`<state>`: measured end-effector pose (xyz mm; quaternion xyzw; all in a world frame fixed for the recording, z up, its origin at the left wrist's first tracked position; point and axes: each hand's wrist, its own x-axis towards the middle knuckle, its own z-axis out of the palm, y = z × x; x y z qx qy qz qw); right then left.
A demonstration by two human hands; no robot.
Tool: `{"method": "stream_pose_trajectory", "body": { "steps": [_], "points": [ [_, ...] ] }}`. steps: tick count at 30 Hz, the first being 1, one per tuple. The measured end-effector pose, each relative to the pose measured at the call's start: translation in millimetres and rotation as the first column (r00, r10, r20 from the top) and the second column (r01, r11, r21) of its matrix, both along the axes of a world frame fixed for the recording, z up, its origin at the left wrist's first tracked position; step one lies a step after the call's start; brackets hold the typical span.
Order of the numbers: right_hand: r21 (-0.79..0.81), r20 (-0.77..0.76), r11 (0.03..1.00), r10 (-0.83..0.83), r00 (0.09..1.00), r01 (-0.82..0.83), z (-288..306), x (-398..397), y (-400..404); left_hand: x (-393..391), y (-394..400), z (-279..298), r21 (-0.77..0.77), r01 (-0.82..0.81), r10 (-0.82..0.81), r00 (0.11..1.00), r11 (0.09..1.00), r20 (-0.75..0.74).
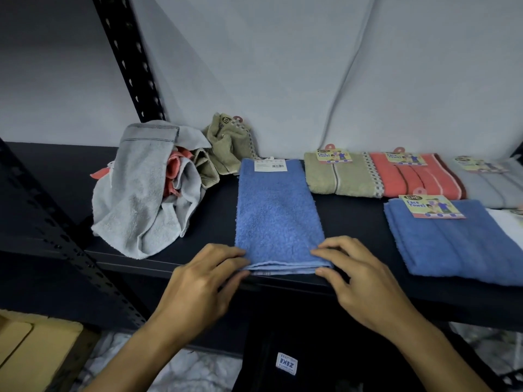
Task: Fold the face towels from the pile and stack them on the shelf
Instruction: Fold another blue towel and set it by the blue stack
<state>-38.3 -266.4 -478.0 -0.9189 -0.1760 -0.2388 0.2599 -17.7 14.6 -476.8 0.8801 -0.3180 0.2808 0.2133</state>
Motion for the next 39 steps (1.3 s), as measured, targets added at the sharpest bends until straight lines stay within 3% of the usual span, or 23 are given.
{"method": "stream_pose_trajectory", "body": {
  "steps": [5, 10, 15, 20, 24, 28, 32, 39],
  "points": [
    [-0.118, 0.107, 0.993, -0.002, 0.994, 0.014, -2.7, -1.3, 1.3, -2.0, 3.4, 4.5, 0.145, 0.0, -0.001, 1.0, 0.989, 0.006],
    [-0.304, 0.059, 0.951, 0.084, 0.995, -0.062, -5.4, 8.5, 6.5, 11.3, 1.7, 6.5, 0.359, 0.087, -0.076, 0.996, 0.929, -0.044],
    [-0.384, 0.037, 0.919, 0.109, 0.993, -0.087, -12.0, 3.4, 5.8, 9.5, -0.3, 2.3, 0.354, 0.095, -0.108, 0.994, 0.93, 0.015],
    [-0.336, 0.128, 0.933, 0.184, 0.975, -0.132, -13.3, -2.9, 3.8, 0.9, -3.1, 6.1, 0.333, 0.108, -0.14, 0.987, 0.937, 0.074],
    [-0.281, 0.235, 0.95, 0.207, 0.95, -0.137, -4.6, -12.2, 1.4, -11.2, -4.8, 20.4, 0.311, 0.167, -0.162, 0.986, 0.936, -0.044],
    [-0.121, 0.015, 0.976, 0.182, 0.983, -0.178, 26.9, -25.0, -2.5, -25.7, -4.0, 46.2, 0.098, 0.208, -0.173, 0.943, 0.973, -0.283],
    [-0.003, -0.256, 0.984, 0.17, 0.951, -0.177, 71.3, -33.9, -8.1, -33.3, -6.7, 81.5, -0.021, 0.174, -0.172, 0.931, 0.984, -0.324],
    [0.185, -0.384, 0.955, 0.286, 0.878, -0.23, 134.8, 8.6, -7.7, -1.9, -20.7, 133.7, -0.169, -0.076, -0.021, 0.86, 0.983, -0.509]
  ]
}}
